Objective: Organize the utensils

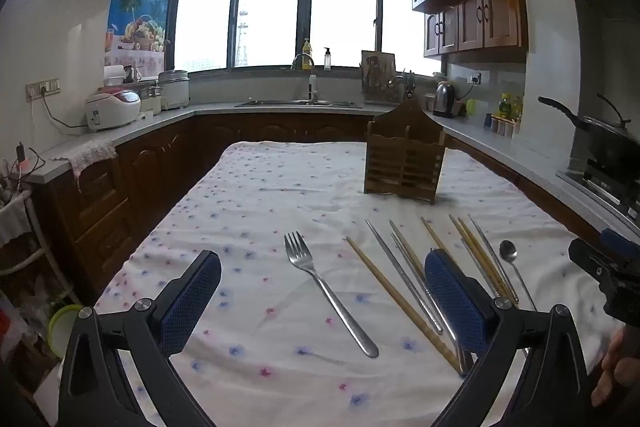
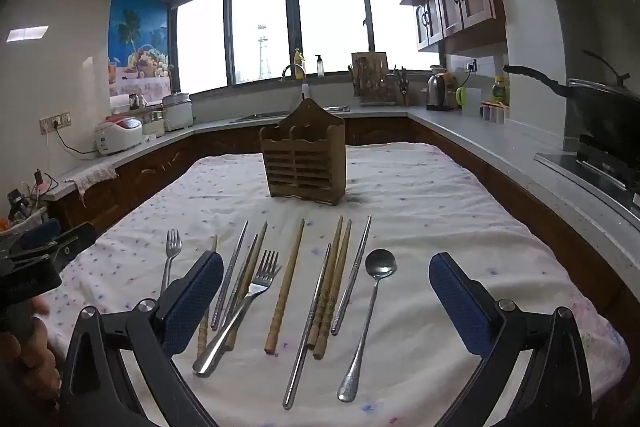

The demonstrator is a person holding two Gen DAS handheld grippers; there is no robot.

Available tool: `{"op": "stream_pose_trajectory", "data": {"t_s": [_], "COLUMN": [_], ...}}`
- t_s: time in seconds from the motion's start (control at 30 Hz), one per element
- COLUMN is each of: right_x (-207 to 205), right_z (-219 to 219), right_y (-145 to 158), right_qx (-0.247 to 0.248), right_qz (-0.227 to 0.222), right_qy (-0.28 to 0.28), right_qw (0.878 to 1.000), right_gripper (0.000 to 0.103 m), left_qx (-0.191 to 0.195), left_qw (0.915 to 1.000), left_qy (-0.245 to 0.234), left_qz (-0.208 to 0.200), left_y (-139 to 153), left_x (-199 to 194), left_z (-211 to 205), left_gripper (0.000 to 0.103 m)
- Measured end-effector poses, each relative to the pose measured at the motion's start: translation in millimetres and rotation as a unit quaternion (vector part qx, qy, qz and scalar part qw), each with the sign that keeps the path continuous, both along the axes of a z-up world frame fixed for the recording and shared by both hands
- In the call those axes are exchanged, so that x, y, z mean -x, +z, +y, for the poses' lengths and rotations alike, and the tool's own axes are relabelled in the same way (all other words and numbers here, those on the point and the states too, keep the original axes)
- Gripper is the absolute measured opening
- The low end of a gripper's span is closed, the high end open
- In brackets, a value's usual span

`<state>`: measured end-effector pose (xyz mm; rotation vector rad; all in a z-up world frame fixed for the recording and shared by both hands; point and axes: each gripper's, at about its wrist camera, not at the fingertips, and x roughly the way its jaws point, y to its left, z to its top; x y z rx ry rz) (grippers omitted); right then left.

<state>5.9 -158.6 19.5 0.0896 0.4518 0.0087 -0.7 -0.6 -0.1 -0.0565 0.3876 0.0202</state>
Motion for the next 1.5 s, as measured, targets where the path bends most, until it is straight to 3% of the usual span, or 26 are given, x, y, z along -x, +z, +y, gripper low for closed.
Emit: {"op": "stream_pose_trajectory", "data": {"t_s": [0.03, 0.43, 0.57, 1.5], "right_x": [-1.3, 5.9, 8.9, 10.6], "right_z": [1.2, 5.3, -1.4, -1.3], "right_y": [-0.1, 8.3, 3.1, 4.4], "right_qx": [0.002, -0.004, -0.010, -0.016], "right_qz": [0.003, -0.011, -0.016, -0.024], "right_qy": [0.000, -0.001, 0.001, 0.007], "right_qw": [1.000, 1.000, 1.000, 1.000], "right_gripper": [0.103, 0.103, 0.103, 0.103], "left_qx": [0.015, 0.001, -0.013, -0.005], "left_qw": [0.9998, 1.0000, 0.9999, 0.9999], "left_qy": [0.000, -0.006, -0.010, -0.014], "left_qz": [0.011, 0.005, 0.000, -0.004], "left_y": [-0.4, -2.1, 0.2, 1.0], "left_x": [-1.6, -4.6, 0.5, 0.5], "left_z": [1.9, 8.1, -7.1, -4.7], "left_gripper": [0.102, 0.102, 0.102, 0.102]}}
